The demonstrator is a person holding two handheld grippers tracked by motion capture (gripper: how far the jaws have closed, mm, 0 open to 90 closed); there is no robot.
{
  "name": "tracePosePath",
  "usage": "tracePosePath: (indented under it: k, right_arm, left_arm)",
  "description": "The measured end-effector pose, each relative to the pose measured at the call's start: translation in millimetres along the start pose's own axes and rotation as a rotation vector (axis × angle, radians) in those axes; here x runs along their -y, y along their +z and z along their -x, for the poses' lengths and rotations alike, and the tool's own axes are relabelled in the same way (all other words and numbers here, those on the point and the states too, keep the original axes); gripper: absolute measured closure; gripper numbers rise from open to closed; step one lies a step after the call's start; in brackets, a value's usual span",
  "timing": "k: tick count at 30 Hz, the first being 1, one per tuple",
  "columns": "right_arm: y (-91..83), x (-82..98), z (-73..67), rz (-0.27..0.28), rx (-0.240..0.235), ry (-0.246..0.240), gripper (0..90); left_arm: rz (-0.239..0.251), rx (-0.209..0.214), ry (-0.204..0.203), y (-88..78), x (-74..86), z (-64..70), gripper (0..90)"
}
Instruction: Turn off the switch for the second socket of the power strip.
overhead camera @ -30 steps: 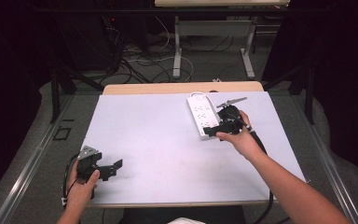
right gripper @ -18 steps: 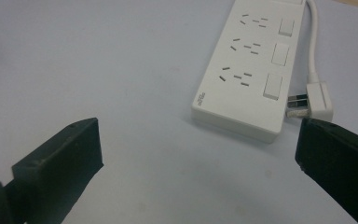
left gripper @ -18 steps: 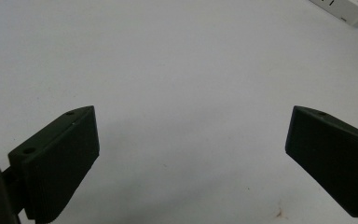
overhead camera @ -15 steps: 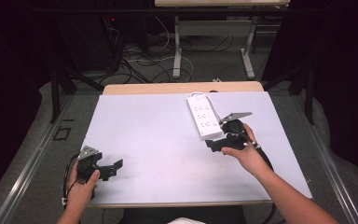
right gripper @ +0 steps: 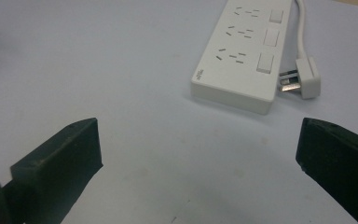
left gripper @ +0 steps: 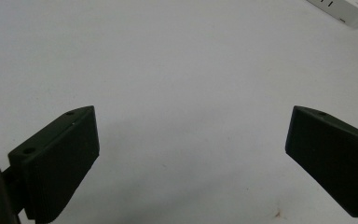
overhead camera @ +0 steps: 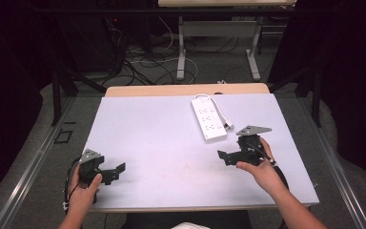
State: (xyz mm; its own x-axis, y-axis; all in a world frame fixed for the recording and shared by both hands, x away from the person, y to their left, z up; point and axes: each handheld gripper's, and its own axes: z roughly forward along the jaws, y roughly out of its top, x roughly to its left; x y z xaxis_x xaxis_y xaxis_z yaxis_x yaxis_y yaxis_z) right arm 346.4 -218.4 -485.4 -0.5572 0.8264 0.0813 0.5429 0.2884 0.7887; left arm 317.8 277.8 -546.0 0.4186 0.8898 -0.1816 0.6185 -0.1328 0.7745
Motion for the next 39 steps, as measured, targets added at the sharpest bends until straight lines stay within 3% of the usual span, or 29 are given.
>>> tracePosePath:
  k: [1, 4, 19, 33, 39]
  right_arm:
    - [-1.5, 2.6, 1.2, 0.008, 0.003, 0.001, 0.0]
    - [-5.9, 10.8, 5.9, 0.018, 0.019, 0.008, 0.0]
    - [-15.2, 46.2, 40.5, 0.052, 0.074, 0.128, 0.0]
    - [-16.3, 65.2, 64.6, 0.072, 0.18, 0.14, 0.9]
    - [-17.2, 71.9, 74.2, 0.081, 0.216, 0.175, 1.9]
  left_arm:
    - [0.019, -0.008, -0.002, 1.4, 0.6, 0.8, 2.6]
    - [0.009, -0.005, 0.0, 0.8, 0.3, 0.7, 2.6]
    - [0.008, -0.003, -0.001, 0.6, 0.3, 0.5, 2.6]
    - [0.004, 0.001, -0.001, 0.7, 0.2, 0.6, 2.6]
    - [0.002, 0.004, 0.001, 0.8, 0.1, 0.2, 2.6]
